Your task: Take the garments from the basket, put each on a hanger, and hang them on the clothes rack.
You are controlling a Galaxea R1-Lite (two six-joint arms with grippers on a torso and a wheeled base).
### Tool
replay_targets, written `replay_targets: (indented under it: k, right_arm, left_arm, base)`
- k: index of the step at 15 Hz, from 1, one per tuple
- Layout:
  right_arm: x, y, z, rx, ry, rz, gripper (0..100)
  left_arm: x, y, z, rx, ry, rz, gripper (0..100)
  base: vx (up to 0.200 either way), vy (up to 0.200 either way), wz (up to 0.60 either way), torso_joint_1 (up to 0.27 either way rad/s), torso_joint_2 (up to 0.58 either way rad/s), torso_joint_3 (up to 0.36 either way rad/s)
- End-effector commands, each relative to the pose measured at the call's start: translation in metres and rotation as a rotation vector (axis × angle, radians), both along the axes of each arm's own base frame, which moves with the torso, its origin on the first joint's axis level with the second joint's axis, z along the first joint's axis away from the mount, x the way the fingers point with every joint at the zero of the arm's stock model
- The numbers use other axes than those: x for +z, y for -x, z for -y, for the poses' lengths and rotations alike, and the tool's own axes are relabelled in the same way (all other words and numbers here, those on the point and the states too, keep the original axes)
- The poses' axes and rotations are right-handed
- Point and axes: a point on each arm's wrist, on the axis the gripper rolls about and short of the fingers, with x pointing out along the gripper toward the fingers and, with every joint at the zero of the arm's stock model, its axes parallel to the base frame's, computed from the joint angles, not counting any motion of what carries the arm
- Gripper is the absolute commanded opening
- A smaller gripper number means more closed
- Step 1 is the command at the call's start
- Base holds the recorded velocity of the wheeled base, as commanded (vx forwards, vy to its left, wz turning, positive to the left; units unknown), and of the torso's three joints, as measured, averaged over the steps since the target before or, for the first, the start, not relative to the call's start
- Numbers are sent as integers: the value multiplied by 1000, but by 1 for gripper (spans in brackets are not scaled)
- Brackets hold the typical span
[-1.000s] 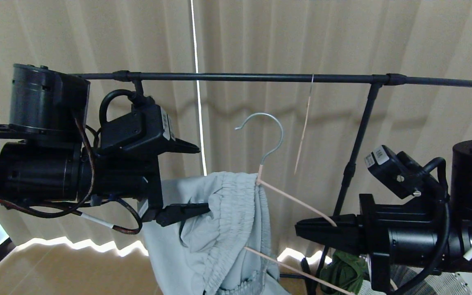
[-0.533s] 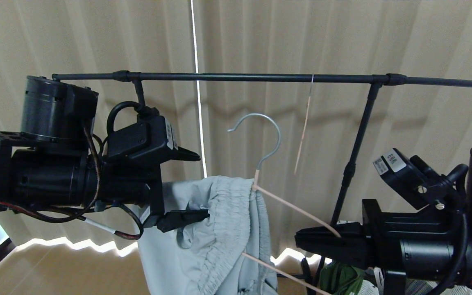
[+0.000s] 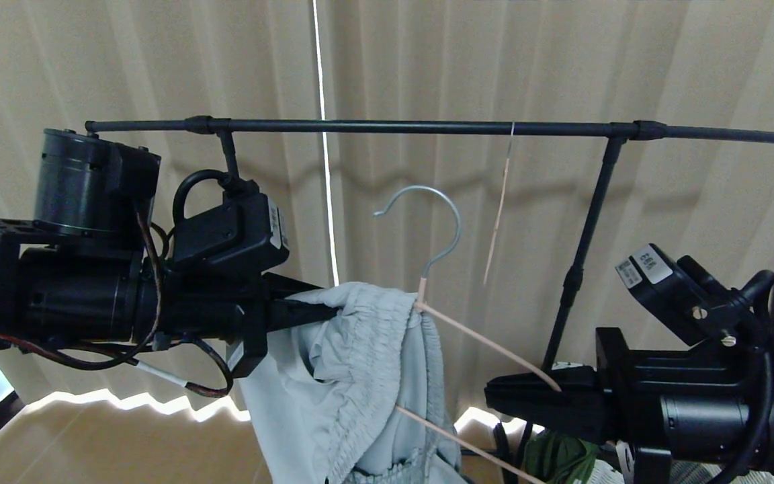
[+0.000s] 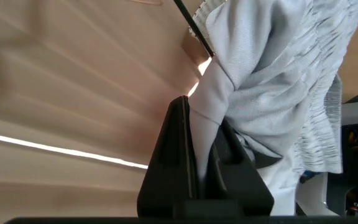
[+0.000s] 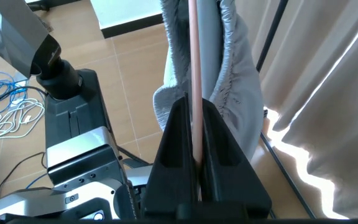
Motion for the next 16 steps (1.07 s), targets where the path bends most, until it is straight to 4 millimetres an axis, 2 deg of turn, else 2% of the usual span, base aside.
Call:
replay_targets:
  k: [1, 3, 4, 6, 7, 9, 11, 13, 16]
  right_arm:
    - [0, 0, 0, 0, -3, 3, 0]
    - [0, 0, 0, -3, -1, 1, 0]
    - [-1, 0, 1, -9, 4, -3, 100]
    - [-2, -1, 4, -25, 0, 2, 100]
    - [1, -5, 11, -65, -7, 16, 100]
    - [4, -11, 24, -144, 25, 99, 100]
    - [2, -14, 28, -194, 65, 147, 100]
    - [2, -15, 29, -240, 86, 158, 100]
    - [-1, -15, 28, -239, 95, 153, 100]
  left_arm:
    - [-3, 1, 0, -2, -3, -7, 0]
    - [-6, 2, -1, 0, -3, -8, 0]
    - [-10, 4, -2, 5, 14, 5, 0]
    - [-13, 6, -4, 23, 31, 19, 0]
    - [-16, 6, -9, 66, 17, 16, 0]
    - [-17, 6, -17, 196, -34, 42, 0]
    - [-17, 5, -19, 255, -43, 38, 0]
    - [-14, 8, -19, 409, -29, 12, 0]
    - [-2, 20, 7, 648, 167, -50, 0]
  base:
    - [0, 0, 0, 0, 0, 0]
    - [0, 0, 0, 0, 0, 0]
    - [0, 0, 0, 0, 0, 0]
    - [0, 0, 0, 0, 0, 0]
    - [0, 0, 0, 0, 0, 0]
    - [0, 0, 0, 0, 0, 0]
    - [0, 0, 0, 0, 0, 0]
    - [0, 0, 0, 0, 0, 0]
    - [0, 0, 0, 0, 0, 0]
